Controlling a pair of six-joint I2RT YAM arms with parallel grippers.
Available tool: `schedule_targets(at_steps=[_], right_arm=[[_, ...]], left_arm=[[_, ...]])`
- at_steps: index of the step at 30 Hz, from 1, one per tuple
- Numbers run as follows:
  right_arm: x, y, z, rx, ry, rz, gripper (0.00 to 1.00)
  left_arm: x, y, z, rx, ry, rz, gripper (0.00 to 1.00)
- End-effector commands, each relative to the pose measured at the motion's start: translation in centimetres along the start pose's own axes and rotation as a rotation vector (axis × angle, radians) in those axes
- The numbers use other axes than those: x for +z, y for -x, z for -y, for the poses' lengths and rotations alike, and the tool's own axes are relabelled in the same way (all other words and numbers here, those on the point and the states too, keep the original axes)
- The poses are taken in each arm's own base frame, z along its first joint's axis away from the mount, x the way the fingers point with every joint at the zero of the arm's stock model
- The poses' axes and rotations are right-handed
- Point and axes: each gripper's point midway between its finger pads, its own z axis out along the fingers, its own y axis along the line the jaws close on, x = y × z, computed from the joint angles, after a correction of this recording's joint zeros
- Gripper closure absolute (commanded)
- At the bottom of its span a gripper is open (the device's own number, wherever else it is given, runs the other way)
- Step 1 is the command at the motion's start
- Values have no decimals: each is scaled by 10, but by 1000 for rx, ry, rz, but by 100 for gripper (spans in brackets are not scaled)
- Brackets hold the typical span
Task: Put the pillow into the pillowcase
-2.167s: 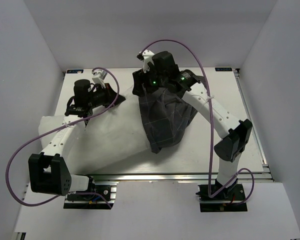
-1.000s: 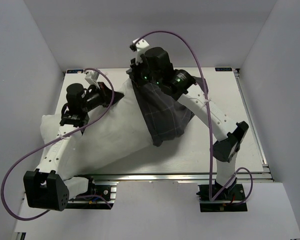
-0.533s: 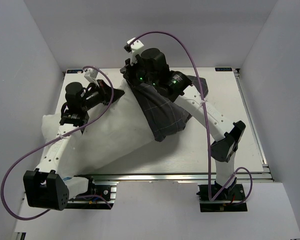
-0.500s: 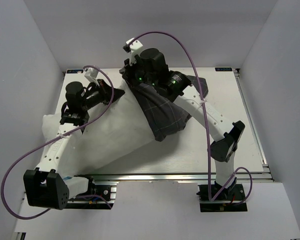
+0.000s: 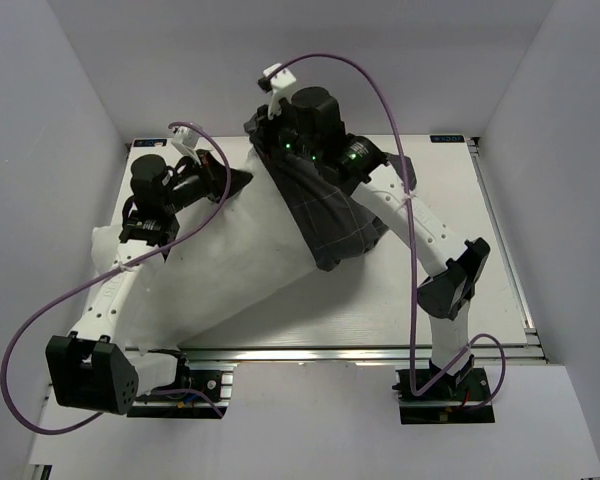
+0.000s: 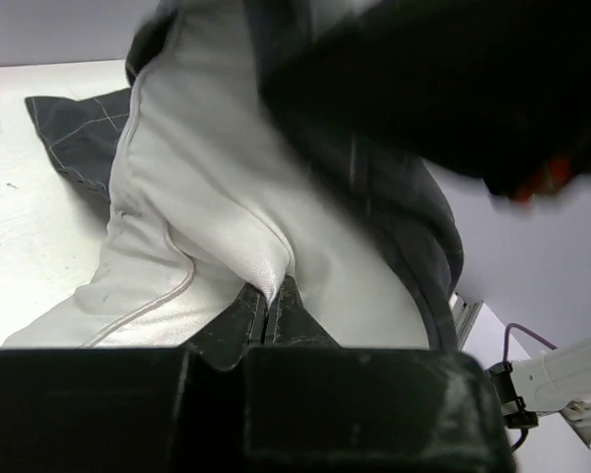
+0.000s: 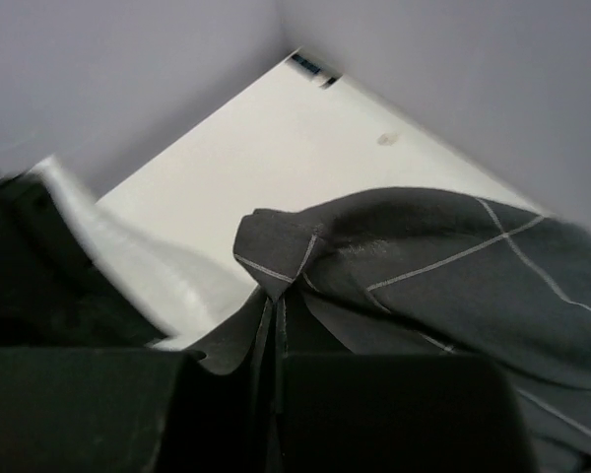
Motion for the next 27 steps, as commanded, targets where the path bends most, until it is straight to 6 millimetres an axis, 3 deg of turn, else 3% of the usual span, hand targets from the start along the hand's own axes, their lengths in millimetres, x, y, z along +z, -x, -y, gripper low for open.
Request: schedule_targets(at_steps=[1, 4, 9, 10, 11, 13, 14, 15, 16, 18, 19, 20, 22, 25, 27], right_arm=[[-21, -24, -81, 31, 259, -103, 100], [-18, -63, -101, 101, 357, -250, 100], [-17, -83, -110, 135, 415, -323, 99], [-16, -90, -109, 135, 407, -338, 92], [-14, -93, -105, 130, 388, -344, 77], [-10, -97, -88, 112, 370, -346, 64], [-11, -95, -80, 107, 378, -342, 50], [-13, -92, -78, 106, 415, -336, 44], [-15, -85, -58, 73, 421, -310, 40], [-31, -66, -53, 56, 537, -261, 25], [-37, -57, -32, 62, 543, -235, 21], [-48, -44, -26, 55, 576, -204, 14], [-72, -22, -10, 54, 636, -141, 11], [-96, -4, 10, 20, 619, -83, 11], [-103, -3, 23, -6, 583, -69, 11]], left_arm=[[1, 32, 41, 87, -139, 73, 100], [9, 44, 40, 101, -146, 87, 100], [14, 36, 29, 69, -135, 87, 100], [14, 37, 29, 73, -139, 101, 100], [14, 29, 24, 46, -127, 97, 100], [14, 33, 18, 40, -94, 131, 100], [13, 20, 8, 17, -58, 120, 100], [14, 17, -1, 8, -23, 125, 100], [15, 14, -8, -5, 5, 124, 100], [18, 2, -28, -29, 69, 101, 100], [18, 2, -39, -36, 119, 112, 100], [18, 0, -48, -44, 160, 112, 100], [18, 0, -70, -55, 254, 124, 100], [16, 7, -99, -55, 395, 139, 97], [14, 10, -112, -48, 469, 132, 74]])
